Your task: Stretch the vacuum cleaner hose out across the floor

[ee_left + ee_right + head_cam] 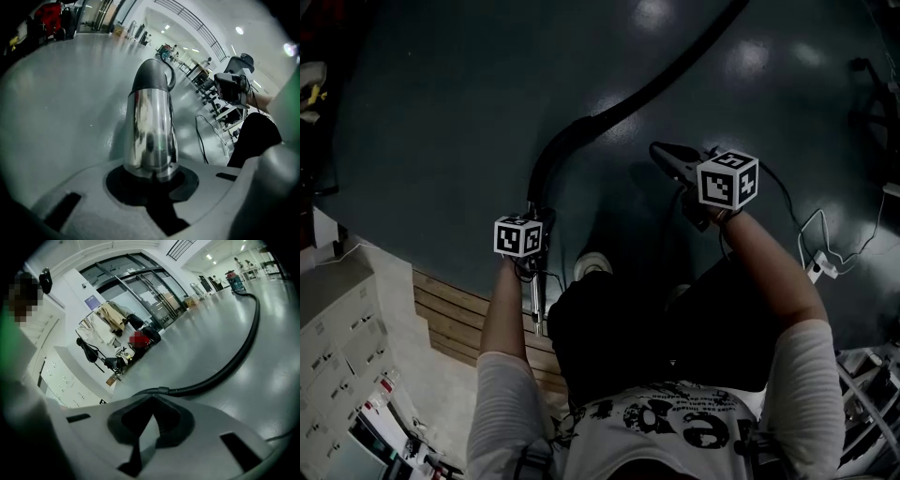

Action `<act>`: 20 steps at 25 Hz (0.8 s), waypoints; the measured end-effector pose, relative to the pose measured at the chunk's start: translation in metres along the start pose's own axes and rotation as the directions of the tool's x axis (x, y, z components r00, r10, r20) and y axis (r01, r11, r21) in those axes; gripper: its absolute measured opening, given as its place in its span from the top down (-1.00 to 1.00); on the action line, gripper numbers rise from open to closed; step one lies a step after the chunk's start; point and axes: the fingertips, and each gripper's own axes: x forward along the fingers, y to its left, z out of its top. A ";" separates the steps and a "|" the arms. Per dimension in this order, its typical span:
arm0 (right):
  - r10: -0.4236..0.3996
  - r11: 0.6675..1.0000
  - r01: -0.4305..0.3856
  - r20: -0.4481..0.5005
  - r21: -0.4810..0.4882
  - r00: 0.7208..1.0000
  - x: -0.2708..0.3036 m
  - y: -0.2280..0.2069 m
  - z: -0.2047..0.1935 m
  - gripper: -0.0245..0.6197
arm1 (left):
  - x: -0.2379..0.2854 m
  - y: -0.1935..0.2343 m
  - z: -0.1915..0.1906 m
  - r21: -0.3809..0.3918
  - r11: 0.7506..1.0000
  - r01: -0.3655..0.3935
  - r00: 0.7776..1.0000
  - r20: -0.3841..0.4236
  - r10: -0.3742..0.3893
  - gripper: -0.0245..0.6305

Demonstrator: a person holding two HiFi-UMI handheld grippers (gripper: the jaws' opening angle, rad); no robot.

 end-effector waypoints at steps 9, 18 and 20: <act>-0.053 0.998 0.053 -0.010 0.032 0.999 0.012 -0.011 -0.024 0.91 | 0.002 0.040 0.015 -0.068 0.970 -0.232 0.966 0.100 0.238 0.42; -0.081 0.996 0.081 -0.016 0.021 0.997 0.015 -0.009 -0.022 0.91 | -0.045 0.030 0.053 -0.169 0.922 -0.348 0.878 0.286 0.384 0.38; -0.101 0.995 0.101 -0.042 0.011 0.994 0.018 -0.013 -0.028 0.91 | -0.062 0.026 0.067 -0.217 0.903 -0.371 0.839 0.337 0.426 0.38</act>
